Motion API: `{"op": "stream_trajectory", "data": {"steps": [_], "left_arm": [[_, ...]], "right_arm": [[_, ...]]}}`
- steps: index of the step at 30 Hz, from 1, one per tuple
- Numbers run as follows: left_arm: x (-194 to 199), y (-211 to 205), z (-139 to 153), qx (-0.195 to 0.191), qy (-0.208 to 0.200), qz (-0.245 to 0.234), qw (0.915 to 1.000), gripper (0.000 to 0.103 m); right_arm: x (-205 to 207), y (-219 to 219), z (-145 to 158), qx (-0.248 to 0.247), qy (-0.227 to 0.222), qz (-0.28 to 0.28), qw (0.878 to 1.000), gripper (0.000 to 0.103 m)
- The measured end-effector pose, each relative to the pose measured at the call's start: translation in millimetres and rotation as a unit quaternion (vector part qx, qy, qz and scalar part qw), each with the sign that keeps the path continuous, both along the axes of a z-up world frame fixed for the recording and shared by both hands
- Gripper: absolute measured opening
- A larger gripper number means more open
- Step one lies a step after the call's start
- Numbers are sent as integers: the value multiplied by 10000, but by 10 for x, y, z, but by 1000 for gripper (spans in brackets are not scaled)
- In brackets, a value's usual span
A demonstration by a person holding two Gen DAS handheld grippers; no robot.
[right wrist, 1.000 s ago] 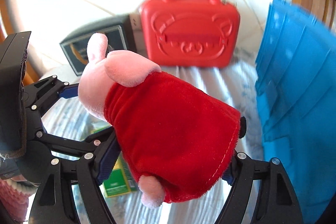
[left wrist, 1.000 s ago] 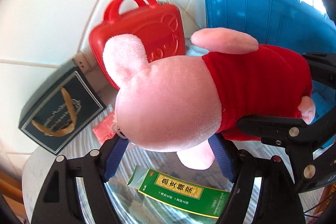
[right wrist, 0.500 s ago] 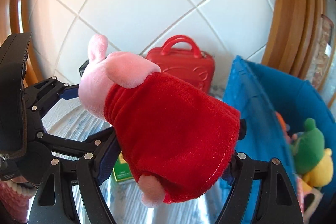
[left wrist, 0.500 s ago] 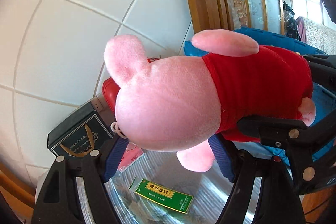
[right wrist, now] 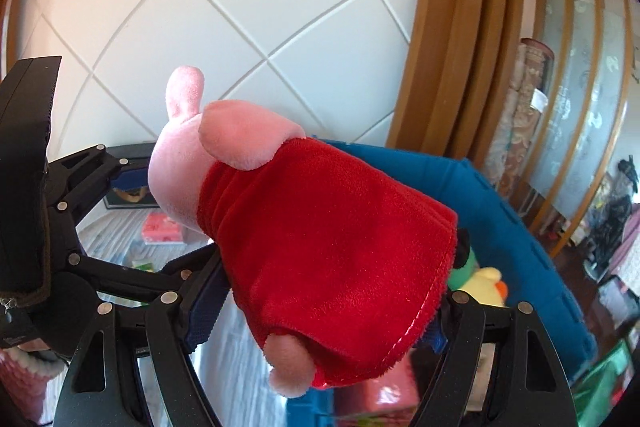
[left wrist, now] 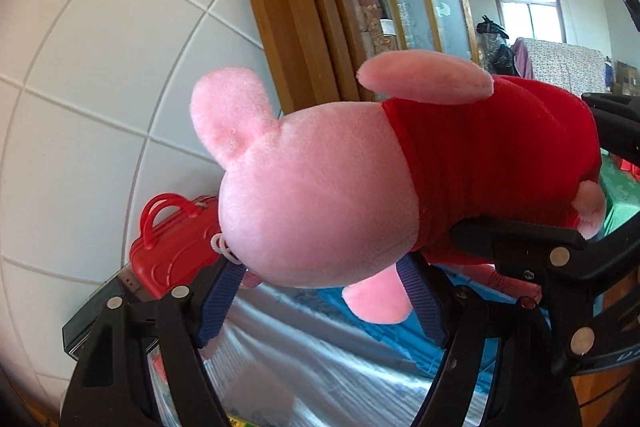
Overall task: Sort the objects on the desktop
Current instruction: 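Lift the red-dress pig and carry it over the blue bin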
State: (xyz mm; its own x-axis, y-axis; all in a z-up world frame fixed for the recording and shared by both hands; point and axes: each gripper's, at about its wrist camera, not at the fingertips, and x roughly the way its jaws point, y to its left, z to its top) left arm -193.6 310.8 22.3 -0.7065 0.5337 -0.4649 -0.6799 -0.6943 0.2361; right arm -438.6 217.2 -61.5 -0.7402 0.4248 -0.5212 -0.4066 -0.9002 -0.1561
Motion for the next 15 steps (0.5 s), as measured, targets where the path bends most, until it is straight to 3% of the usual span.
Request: {"op": "stream_trajectory", "data": {"steps": [6, 15], "left_arm": [[227, 756, -77, -171, -160, -576, 9981, 76], [425, 1571, -504, -1039, -551, -934, 9887, 76]], "right_arm": [[479, 494, 7, 82, -89, -596, 9981, 80], [895, 1205, -414, -142, -600, -1364, 9887, 78]]}}
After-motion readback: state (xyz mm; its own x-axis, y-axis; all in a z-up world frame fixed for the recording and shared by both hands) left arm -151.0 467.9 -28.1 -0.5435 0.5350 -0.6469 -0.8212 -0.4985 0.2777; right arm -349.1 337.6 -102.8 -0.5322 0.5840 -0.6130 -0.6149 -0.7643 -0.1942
